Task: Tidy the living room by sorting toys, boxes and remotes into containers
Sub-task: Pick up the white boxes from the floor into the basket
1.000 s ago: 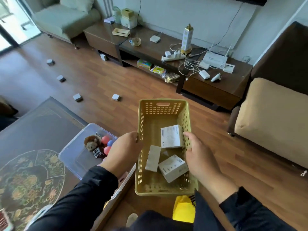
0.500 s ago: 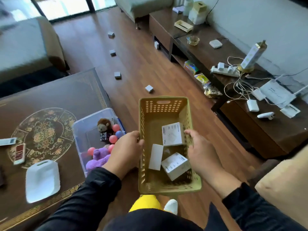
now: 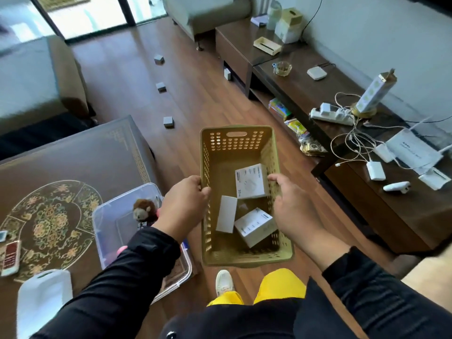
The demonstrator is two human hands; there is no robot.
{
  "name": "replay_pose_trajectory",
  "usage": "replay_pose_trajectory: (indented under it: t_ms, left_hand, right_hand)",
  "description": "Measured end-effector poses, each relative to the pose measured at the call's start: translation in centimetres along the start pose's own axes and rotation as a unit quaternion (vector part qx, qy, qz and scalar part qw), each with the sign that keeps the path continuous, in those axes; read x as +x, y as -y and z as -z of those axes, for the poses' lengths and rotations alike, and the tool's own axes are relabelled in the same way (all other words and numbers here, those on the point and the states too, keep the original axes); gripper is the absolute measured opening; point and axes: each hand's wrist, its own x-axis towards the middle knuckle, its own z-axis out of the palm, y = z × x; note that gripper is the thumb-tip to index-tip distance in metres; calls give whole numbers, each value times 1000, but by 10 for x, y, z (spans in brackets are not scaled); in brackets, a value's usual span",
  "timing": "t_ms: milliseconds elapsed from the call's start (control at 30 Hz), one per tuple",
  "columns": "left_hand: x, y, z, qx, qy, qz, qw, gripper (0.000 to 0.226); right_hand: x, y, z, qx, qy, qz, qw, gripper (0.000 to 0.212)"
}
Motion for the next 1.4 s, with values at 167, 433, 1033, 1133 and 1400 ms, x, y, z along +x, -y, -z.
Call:
replay_pose_trajectory:
  t_ms: [167,433,1033,1133,1400]
  left_hand:
    - [38,-17,-1,-1,-17,20,1000,26]
    - [113,-53,-14,-19,-18,48,999,22]
    - [286,-76,15,-121,-131,248,952,20]
    - [343,-61,41,-108,-129,260,951,21]
    - [501,-45,103,-93,-134,254,953,22]
  right_hand:
    - [48,-3,5,13,2,10,1000,54]
    - [159,-16,23,-23,84,47,995,55]
    - [431,60,-33,-60,261,186,945,53]
    - [479,87,-65,-62,265,194,942,52]
    - [620,149,-130,-68,259,162,950,58]
